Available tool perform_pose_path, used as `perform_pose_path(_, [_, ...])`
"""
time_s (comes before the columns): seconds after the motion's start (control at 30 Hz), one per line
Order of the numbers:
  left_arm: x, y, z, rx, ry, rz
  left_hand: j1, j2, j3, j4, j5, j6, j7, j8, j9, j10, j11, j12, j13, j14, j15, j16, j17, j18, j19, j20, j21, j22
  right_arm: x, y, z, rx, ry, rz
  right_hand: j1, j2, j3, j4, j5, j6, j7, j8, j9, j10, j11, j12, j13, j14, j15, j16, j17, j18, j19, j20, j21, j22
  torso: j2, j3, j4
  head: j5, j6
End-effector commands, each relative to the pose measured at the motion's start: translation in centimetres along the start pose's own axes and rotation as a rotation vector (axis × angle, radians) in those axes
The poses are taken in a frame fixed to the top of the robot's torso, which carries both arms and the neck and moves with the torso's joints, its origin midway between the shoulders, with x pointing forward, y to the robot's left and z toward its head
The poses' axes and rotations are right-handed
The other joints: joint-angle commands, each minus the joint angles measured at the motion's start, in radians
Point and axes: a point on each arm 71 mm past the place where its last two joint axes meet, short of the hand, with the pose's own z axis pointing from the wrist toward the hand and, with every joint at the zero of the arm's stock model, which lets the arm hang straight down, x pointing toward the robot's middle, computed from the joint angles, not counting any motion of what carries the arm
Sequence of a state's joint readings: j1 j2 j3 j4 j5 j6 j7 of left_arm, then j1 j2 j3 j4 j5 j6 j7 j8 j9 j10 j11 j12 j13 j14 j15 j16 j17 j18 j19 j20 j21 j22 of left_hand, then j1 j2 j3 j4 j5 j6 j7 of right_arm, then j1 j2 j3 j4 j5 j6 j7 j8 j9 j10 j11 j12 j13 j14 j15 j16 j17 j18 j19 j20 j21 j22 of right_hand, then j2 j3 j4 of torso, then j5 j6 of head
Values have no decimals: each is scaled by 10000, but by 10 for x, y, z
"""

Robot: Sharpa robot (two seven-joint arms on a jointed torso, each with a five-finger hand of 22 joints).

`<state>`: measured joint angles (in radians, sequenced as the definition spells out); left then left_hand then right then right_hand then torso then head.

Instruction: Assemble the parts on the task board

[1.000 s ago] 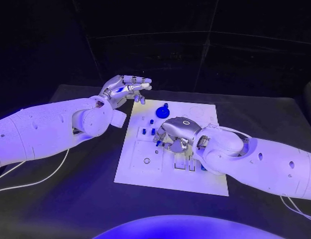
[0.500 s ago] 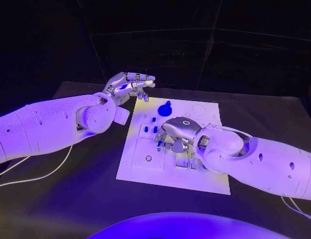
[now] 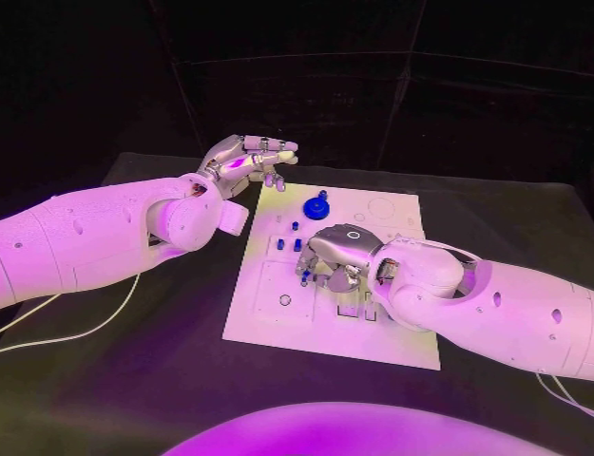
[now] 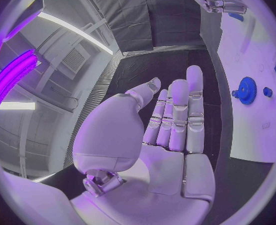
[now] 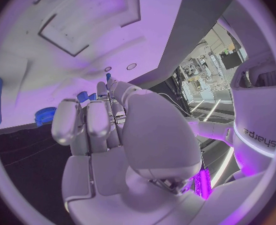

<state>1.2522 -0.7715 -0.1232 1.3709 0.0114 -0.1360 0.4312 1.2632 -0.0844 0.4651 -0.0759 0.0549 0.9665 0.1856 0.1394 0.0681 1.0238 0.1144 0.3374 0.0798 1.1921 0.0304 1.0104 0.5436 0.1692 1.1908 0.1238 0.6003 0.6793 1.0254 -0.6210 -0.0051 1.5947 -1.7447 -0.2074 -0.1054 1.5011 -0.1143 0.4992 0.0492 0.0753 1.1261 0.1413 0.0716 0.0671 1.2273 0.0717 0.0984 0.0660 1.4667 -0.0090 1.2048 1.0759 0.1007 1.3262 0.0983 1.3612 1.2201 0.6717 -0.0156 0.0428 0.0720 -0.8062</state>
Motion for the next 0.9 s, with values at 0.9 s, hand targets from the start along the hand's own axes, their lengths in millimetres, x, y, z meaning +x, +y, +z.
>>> perform_pose_path(0.9, [0,-1,1,8,78,-69,-2,10,-53,2,-29,-16,78,34,-12,-62,30,34,-11,-91,-13,-39,-9,128,-54,21,-36,-9,11,4,4,83,659,-816,-331,-74,21,-90,35,-72,76,-63,6,-14,56,-70,6,225,34,59,-29,-173,28,35,23,-11,-4,-1,-1,10,-59])
